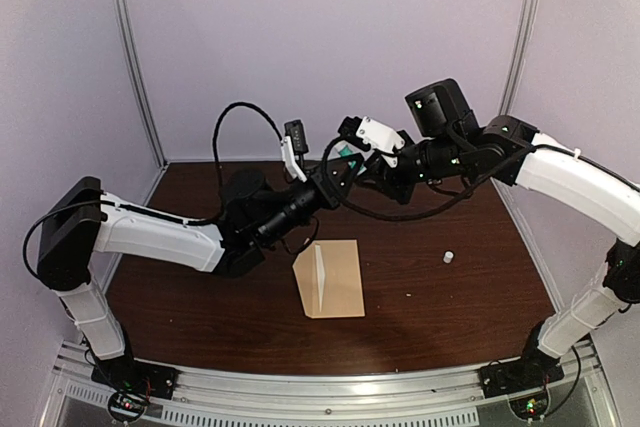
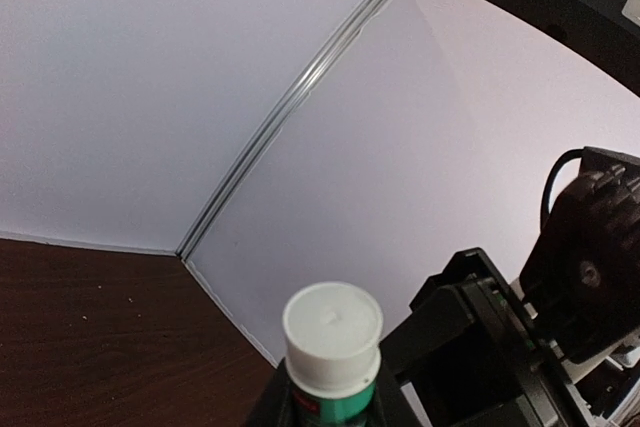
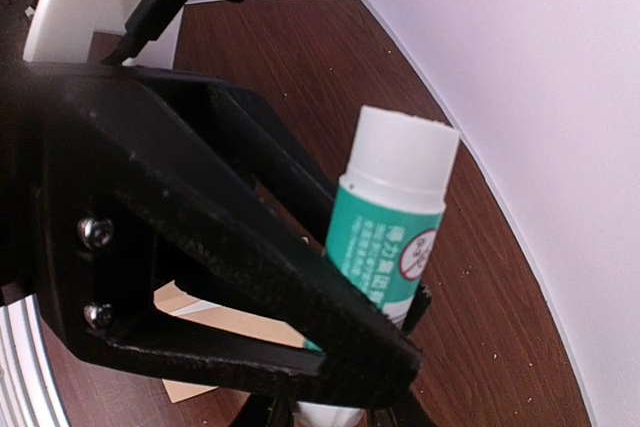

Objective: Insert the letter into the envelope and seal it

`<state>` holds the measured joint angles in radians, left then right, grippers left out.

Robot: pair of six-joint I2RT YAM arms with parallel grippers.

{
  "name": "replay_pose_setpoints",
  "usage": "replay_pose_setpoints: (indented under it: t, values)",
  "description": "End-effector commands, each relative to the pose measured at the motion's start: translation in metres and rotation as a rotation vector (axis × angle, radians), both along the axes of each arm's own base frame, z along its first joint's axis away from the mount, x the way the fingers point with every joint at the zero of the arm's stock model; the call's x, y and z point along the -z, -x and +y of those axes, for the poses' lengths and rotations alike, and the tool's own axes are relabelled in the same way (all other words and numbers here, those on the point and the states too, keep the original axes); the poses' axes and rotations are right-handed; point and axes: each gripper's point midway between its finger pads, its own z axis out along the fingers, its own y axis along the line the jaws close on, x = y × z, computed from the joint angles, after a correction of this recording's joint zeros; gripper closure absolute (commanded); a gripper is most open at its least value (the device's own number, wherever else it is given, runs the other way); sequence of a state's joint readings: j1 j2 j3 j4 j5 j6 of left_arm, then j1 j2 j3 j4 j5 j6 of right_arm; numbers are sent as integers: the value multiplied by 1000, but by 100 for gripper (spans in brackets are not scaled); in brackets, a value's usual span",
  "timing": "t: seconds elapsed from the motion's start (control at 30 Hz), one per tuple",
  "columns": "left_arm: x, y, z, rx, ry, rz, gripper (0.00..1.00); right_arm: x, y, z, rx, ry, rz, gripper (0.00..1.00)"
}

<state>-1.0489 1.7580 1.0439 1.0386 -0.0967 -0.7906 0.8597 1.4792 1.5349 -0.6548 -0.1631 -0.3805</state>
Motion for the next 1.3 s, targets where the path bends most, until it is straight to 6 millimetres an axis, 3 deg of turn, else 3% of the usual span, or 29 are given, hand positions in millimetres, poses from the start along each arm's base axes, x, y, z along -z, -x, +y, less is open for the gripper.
replay_pose_setpoints:
  t: [0.0, 0.3, 0.37, 0.53, 0.6, 0.67, 0.8, 0.93, 1.0, 1.1, 1.27]
  values:
    - [-19, 2, -2, 13, 42, -34, 100, -28, 9, -2, -22, -52, -35, 76]
    - [-12, 1, 0, 5, 28, -36, 100, -31, 7, -6, -25, -88, 5, 93]
    - [-4, 1, -4, 36, 9, -45, 100, -35, 30, -1, -177, -136, 96, 93]
    - [12, 6, -4, 164, 16, -122, 100, -54, 112, 0, -621, -330, 482, 89]
    - [18, 8, -4, 203, 8, -153, 100, -59, 129, -3, -718, -407, 658, 88]
    - [20, 12, -5, 236, -9, -185, 100, -62, 131, -8, -752, -485, 776, 86]
    - [18, 18, -5, 260, -25, -209, 100, -65, 111, -25, -716, -608, 931, 83]
    - [11, 17, -1, 246, -14, -205, 100, -62, 83, -41, -578, -665, 852, 67]
    - [7, 11, 2, 209, -5, -182, 100, -42, 60, -45, -377, -577, 723, 55]
    - [3, -2, 11, 134, 19, -125, 100, -15, 23, -51, -113, -301, 331, 49]
    - [0, -19, 21, 39, 64, -29, 100, -11, -9, -61, 70, -148, 116, 49]
